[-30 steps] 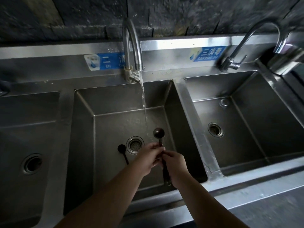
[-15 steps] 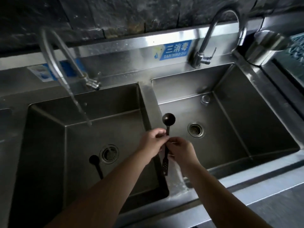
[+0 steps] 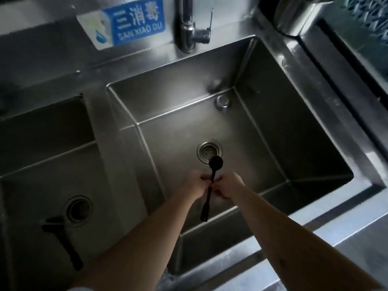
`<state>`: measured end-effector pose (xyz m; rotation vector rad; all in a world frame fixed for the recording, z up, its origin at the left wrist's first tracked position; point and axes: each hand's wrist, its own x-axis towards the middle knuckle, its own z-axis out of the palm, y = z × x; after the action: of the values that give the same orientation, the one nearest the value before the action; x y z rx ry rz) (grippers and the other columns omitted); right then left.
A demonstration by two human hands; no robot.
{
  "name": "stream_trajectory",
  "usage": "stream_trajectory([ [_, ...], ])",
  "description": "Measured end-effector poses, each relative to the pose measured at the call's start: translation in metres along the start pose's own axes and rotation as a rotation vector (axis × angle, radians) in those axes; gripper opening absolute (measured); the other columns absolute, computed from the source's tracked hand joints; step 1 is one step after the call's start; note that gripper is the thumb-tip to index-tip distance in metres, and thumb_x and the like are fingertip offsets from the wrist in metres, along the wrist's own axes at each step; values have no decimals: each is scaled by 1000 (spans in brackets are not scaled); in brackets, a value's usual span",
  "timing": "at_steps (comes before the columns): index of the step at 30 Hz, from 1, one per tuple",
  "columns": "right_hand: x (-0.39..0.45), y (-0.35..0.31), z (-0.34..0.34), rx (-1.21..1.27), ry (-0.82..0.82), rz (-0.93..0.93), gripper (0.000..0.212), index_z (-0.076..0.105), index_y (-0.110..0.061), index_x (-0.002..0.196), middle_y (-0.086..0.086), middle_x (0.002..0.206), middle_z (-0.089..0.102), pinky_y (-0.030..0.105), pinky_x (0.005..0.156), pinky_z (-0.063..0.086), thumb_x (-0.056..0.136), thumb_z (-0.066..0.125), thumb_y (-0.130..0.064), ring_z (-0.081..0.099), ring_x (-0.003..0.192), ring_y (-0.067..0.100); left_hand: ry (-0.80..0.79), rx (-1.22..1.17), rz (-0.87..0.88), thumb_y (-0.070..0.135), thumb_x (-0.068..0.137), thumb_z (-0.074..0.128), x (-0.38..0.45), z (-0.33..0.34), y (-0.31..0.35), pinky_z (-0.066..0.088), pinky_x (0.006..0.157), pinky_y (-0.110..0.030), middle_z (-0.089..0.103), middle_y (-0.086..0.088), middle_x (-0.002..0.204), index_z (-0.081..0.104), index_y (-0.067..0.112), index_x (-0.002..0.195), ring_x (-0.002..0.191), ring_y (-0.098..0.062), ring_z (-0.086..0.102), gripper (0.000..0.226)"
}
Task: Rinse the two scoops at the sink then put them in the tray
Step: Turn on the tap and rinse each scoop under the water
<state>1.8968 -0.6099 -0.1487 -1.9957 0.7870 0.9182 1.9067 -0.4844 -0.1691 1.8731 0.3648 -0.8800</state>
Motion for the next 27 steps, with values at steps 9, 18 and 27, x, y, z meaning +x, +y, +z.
stream_trajectory([
  [9, 86, 35, 40, -379, -114, 46, 33, 67, -8, 111, 16, 116, 69, 24, 72, 41, 86, 68, -29, 65, 108, 30, 37, 296, -120, 15, 72, 74, 56, 35, -56, 52, 79, -25, 77, -4, 95, 79, 17, 91, 93, -18, 69, 20],
  [18, 103, 45, 45, -357, -89, 147, 36, 65, -7, 115, 17, 119, 68, 21, 65, 40, 84, 69, -24, 65, 109, 29, 62, 350, -124, 20, 74, 72, 70, 48, -67, 50, 83, -28, 76, -7, 99, 76, 16, 93, 99, -22, 68, 20],
  [27, 17, -21, 11, -363, 62, -128, 36, 64, -12, 116, 19, 114, 70, 33, 80, 50, 87, 59, -33, 65, 108, 35, 140, 555, 118, 36, 89, 52, 7, -18, 7, 45, 92, -39, 60, -14, 130, 55, 15, 125, 118, -34, 56, 42],
])
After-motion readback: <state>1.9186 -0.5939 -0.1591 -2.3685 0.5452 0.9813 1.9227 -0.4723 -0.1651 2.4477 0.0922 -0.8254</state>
